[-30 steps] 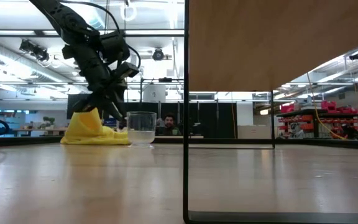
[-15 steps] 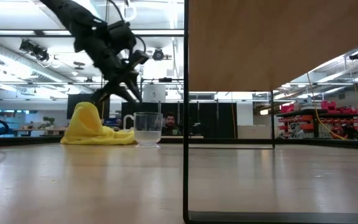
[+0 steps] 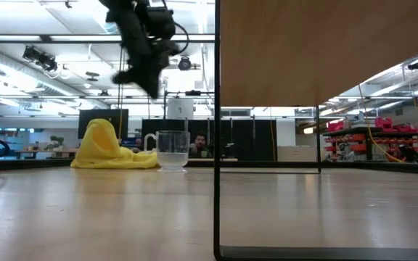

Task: Stack small to large cups/mugs on shelf
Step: Put the transparent mug on the shelf

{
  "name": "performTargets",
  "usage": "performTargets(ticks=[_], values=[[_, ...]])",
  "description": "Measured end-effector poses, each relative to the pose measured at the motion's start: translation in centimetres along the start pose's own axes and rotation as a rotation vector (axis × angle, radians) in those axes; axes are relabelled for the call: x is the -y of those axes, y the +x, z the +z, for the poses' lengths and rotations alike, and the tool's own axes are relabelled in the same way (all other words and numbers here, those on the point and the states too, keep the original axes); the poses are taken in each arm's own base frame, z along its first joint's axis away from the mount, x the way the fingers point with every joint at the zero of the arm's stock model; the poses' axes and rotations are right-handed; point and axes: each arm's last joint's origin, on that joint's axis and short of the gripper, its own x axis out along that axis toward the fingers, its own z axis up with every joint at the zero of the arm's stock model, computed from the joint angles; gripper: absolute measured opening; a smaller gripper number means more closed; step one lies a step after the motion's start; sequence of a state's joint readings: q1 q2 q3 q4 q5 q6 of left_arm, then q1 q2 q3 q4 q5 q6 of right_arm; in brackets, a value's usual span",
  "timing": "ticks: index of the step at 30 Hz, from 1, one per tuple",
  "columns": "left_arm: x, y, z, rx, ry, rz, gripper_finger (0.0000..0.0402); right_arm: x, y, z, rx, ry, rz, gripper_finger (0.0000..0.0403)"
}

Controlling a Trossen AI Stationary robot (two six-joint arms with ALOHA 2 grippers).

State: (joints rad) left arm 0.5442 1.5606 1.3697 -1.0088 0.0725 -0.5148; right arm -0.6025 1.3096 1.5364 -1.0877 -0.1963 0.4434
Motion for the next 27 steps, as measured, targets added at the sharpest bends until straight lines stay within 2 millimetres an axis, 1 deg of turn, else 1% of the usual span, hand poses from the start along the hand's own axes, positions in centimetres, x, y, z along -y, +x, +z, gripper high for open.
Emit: performTargets(ticks=[1, 3, 7, 10, 15, 20, 27], values=[[-0.3, -0.2, -0.4, -0.033, -0.004, 0.062, 0.0059, 0.1, -0.2, -0.2, -0.010, -0.004, -0.006, 0.0103], [-0.8, -0.1, -1.2, -0.101, -0.032, 0.122, 0.0061, 0.3, -0.6, -0.5, -0.023, -0.005, -0.016, 0.0103], [-1.2, 1.7, -2.6, -0.179, -0.098, 0.142, 0.0061, 0.7, -0.9, -0.4, -0.017, -0.005, -0.019, 0.0103], [-0.9, 3.0, -3.1, -0.183, -0.147, 0.087, 0.0063, 1.1, -0.6, 0.0, -0.027, -0.013, -0.006, 0.0103], [-0.1, 3.7, -3.2, -0.163, -0.218, 0.029, 0.0066, 1.9, 1.0, 0.8, -0.069, -0.026, -0.025, 0.0103], [0.8, 4.7, -3.7, -0.203, -0.215, 0.036, 0.0059, 2.3, 2.4, 1.2, -0.105, -0.048, -0.040, 0.0103], [2.4, 6.7, -4.3, -0.251, -0.212, 0.018, 0.0061, 2.9, 3.1, 1.8, -0.102, -0.054, -0.051, 0.0103]])
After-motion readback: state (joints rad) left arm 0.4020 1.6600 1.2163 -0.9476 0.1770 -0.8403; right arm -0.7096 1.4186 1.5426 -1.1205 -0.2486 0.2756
